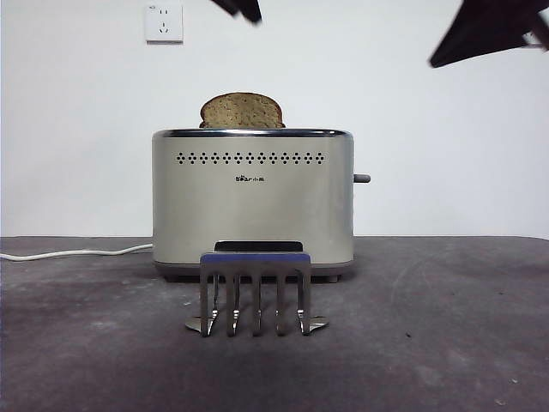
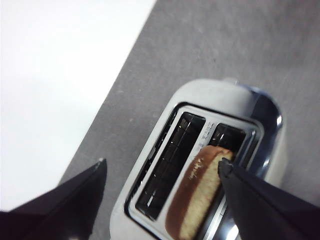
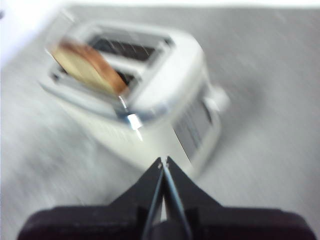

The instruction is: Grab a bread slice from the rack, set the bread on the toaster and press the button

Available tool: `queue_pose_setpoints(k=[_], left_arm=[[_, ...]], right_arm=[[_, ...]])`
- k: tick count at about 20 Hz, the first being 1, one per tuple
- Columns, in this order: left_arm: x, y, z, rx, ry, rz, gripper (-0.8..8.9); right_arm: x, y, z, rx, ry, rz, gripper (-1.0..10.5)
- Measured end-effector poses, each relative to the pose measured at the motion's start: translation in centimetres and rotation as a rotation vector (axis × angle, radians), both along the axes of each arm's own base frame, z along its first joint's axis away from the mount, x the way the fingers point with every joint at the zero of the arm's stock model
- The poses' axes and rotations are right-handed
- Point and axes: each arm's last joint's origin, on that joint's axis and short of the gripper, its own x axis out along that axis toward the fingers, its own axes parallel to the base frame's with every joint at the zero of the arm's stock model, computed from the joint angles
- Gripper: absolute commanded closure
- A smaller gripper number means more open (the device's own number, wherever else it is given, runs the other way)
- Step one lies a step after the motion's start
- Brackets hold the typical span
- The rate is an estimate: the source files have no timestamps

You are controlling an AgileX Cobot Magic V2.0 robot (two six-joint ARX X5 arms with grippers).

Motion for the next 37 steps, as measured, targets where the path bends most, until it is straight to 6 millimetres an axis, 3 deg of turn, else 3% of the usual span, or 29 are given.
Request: queue_pose_setpoints(k=[3, 8, 14, 23, 31, 37], left_arm=[[-2.5, 1.4, 2.0, -0.114, 0.055, 0.068, 4.36], [-6.4, 3.6, 3.8, -0.215, 0.186, 0.162, 4.36], [-8.9, 4.6, 4.8, -0.277, 0.257, 0.094, 4.36], [-9.3, 4.8, 4.7, -0.283, 0.298, 0.101, 4.36], [-9.3, 4.8, 4.7, -0.288, 0.302, 0.104, 4.36], [-9.4, 4.9, 4.7, -0.284, 0.310, 0.105, 4.36]], right_arm=[[3.2, 0.5, -1.3, 0.129, -0.017, 0.020, 9.6], [8.4, 1.1, -4.7, 0.281, 0.075, -0.019, 9.6], [12.1, 1.5, -7.5, 0.304, 0.167, -0.038, 9.6], [13.8, 1.9, -10.8, 0.306, 0.255, -0.038, 9.6], [14.2, 2.1, -11.3, 0.288, 0.248, -0.042, 9.6], [15.1, 2.7, -14.9, 0.267, 0.324, -0.041, 9.6]])
